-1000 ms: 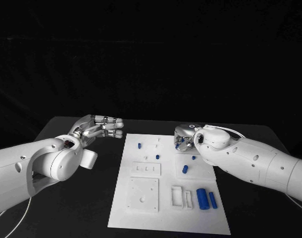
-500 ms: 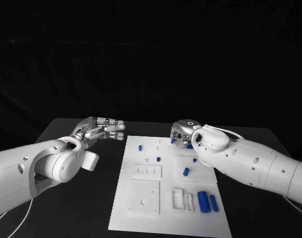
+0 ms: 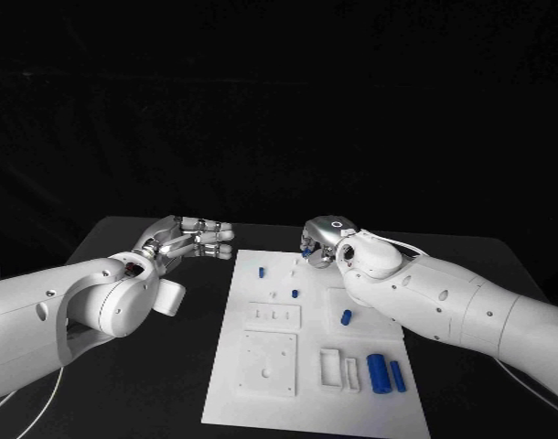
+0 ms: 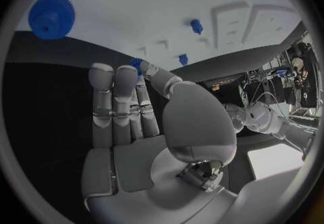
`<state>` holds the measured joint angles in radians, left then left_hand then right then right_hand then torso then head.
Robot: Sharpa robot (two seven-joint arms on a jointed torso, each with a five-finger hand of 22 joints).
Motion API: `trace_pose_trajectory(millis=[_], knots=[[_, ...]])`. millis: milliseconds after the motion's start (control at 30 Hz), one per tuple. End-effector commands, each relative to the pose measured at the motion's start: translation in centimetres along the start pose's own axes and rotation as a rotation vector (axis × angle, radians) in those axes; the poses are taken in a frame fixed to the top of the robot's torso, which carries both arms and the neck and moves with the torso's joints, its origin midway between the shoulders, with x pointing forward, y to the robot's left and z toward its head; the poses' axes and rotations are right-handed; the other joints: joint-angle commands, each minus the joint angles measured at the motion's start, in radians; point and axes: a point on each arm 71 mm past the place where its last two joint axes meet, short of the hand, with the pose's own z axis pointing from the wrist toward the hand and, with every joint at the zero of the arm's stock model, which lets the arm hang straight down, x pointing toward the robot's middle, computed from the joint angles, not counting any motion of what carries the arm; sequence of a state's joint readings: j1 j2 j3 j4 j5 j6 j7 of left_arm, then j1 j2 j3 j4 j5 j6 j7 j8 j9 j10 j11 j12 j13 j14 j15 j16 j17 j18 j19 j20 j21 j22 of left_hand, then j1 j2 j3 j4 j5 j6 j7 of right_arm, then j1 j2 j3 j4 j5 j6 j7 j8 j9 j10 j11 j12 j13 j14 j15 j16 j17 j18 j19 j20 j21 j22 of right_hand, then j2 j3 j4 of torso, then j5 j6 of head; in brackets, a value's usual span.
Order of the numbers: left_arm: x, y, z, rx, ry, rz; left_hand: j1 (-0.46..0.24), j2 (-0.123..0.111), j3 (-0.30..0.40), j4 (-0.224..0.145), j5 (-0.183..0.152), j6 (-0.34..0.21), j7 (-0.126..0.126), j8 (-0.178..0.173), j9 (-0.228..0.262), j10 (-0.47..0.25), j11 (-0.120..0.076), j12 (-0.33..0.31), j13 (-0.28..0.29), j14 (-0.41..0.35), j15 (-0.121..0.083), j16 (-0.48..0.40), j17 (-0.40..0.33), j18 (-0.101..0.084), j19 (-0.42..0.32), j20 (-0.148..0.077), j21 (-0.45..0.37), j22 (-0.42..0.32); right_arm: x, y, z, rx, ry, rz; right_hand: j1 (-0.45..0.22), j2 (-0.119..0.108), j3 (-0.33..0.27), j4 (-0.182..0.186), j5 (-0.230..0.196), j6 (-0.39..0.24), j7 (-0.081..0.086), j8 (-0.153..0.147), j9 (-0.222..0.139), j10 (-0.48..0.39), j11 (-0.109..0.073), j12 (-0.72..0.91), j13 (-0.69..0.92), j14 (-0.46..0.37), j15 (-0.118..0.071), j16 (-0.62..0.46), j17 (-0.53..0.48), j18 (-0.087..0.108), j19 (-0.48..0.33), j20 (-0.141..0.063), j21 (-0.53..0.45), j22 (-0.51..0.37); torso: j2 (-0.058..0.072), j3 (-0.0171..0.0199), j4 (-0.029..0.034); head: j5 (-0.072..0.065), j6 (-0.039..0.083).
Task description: Assemble the parts on the task board
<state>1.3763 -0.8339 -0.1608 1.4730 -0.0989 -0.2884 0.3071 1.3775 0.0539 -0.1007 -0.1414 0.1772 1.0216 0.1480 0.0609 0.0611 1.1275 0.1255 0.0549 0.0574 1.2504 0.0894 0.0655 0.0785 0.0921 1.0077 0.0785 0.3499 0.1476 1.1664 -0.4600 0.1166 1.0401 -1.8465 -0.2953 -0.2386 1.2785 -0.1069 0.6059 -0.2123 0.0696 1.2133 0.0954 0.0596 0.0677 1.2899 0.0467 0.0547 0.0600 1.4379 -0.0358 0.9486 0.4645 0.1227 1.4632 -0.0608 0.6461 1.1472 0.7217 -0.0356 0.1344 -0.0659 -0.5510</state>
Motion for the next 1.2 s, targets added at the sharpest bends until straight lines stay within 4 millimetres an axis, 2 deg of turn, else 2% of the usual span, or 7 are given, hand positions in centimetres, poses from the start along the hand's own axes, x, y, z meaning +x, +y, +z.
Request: trace_pose_trajectory(millis=[33, 433, 700, 800, 933, 1200], knots=[[0.4, -0.2, 0.0, 0.009, 0.019, -0.003, -0.002, 0.004, 0.001, 0.000, -0.004, -0.008, -0.001, 0.003, 0.002, -0.005, 0.001, 0.003, 0.001, -0.006, 0.004, -0.003, 0.001, -0.016, -0.003, -0.002, 0.004, -0.001, -0.1, 0.3, 0.2, -0.002, -0.024, -0.019, 0.001, -0.004, 0.000, 0.007, 0.000, -0.001, 0.000, 0.004, 0.001, -0.005, -0.001, 0.003, 0.000, -0.001, -0.001, 0.002, 0.000, 0.012, 0.007, 0.003, -0.005, 0.002, 0.003, -0.0030, 0.0070, -0.003, 0.000], [0.7, -0.8, 0.1, 0.020, 0.025, 0.002, -0.001, 0.004, 0.002, -0.003, -0.003, -0.009, 0.000, 0.002, 0.001, -0.008, 0.002, 0.003, 0.001, -0.006, 0.004, -0.003, 0.000, -0.016, -0.004, -0.001, 0.006, -0.003, 0.4, 1.0, 0.7, -0.019, -0.011, -0.019, 0.001, -0.007, 0.007, 0.002, 0.017, -0.002, 0.001, 0.004, 0.001, -0.006, 0.000, 0.003, 0.000, -0.001, -0.001, 0.001, -0.001, 0.013, 0.009, 0.003, -0.016, 0.013, 0.009, -0.0102, 0.0165, -0.006, 0.002], [0.7, -1.1, 0.2, 0.026, 0.025, 0.006, -0.001, 0.004, 0.002, -0.003, -0.003, -0.009, 0.000, 0.002, 0.001, -0.008, 0.002, 0.003, 0.001, -0.006, 0.004, -0.003, 0.000, -0.016, -0.004, -0.001, 0.006, -0.003, 0.6, 1.1, 0.7, -0.022, 0.006, -0.024, 0.000, -0.007, 0.006, 0.001, 0.025, -0.002, 0.001, 0.004, 0.001, -0.006, 0.000, 0.003, 0.000, -0.001, -0.001, 0.002, -0.001, 0.012, 0.011, 0.003, -0.019, 0.018, 0.011, -0.0145, 0.0237, -0.010, -0.002], [0.7, -1.2, 0.2, 0.027, 0.024, 0.007, -0.001, 0.004, 0.002, -0.003, -0.003, -0.009, 0.000, 0.002, 0.001, -0.008, 0.002, 0.003, 0.001, -0.006, 0.004, -0.003, 0.000, -0.016, -0.004, -0.001, 0.006, -0.003, 0.7, 1.0, 0.7, -0.022, 0.015, -0.026, -0.001, -0.010, 0.007, -0.001, 0.043, -0.003, 0.001, 0.004, 0.001, -0.006, 0.001, 0.003, 0.000, -0.002, -0.001, 0.001, -0.002, 0.013, 0.010, 0.003, -0.024, 0.020, 0.012, -0.0136, 0.0220, -0.011, -0.002], [0.7, -1.3, 0.2, 0.030, 0.023, 0.009, -0.002, 0.002, 0.002, -0.004, -0.003, -0.011, 0.000, 0.002, 0.001, -0.010, 0.002, 0.003, 0.001, -0.007, 0.005, -0.003, 0.000, -0.016, -0.005, -0.001, 0.008, -0.004, 0.8, 0.8, 0.7, -0.018, 0.025, -0.031, -0.004, -0.010, 0.010, -0.002, 0.044, -0.003, 0.001, 0.004, 0.001, -0.006, 0.001, 0.004, 0.000, -0.001, -0.001, 0.001, -0.002, 0.012, 0.011, 0.004, -0.026, 0.025, 0.012, -0.0151, 0.0212, -0.009, -0.002], [0.6, -1.5, 0.2, 0.032, 0.022, 0.010, -0.002, 0.002, 0.002, -0.004, -0.003, -0.011, 0.000, 0.002, 0.001, -0.010, 0.002, 0.003, 0.001, -0.007, 0.005, -0.003, 0.000, -0.016, -0.005, -0.001, 0.008, -0.004, 1.0, 0.4, 0.7, -0.005, 0.035, -0.053, -0.004, -0.010, 0.011, -0.004, 0.048, -0.003, 0.001, 0.004, 0.001, -0.007, 0.001, 0.003, 0.000, -0.002, -0.001, -0.001, -0.002, 0.012, 0.012, 0.003, -0.033, 0.031, 0.013, -0.0153, 0.0230, -0.007, -0.003]])
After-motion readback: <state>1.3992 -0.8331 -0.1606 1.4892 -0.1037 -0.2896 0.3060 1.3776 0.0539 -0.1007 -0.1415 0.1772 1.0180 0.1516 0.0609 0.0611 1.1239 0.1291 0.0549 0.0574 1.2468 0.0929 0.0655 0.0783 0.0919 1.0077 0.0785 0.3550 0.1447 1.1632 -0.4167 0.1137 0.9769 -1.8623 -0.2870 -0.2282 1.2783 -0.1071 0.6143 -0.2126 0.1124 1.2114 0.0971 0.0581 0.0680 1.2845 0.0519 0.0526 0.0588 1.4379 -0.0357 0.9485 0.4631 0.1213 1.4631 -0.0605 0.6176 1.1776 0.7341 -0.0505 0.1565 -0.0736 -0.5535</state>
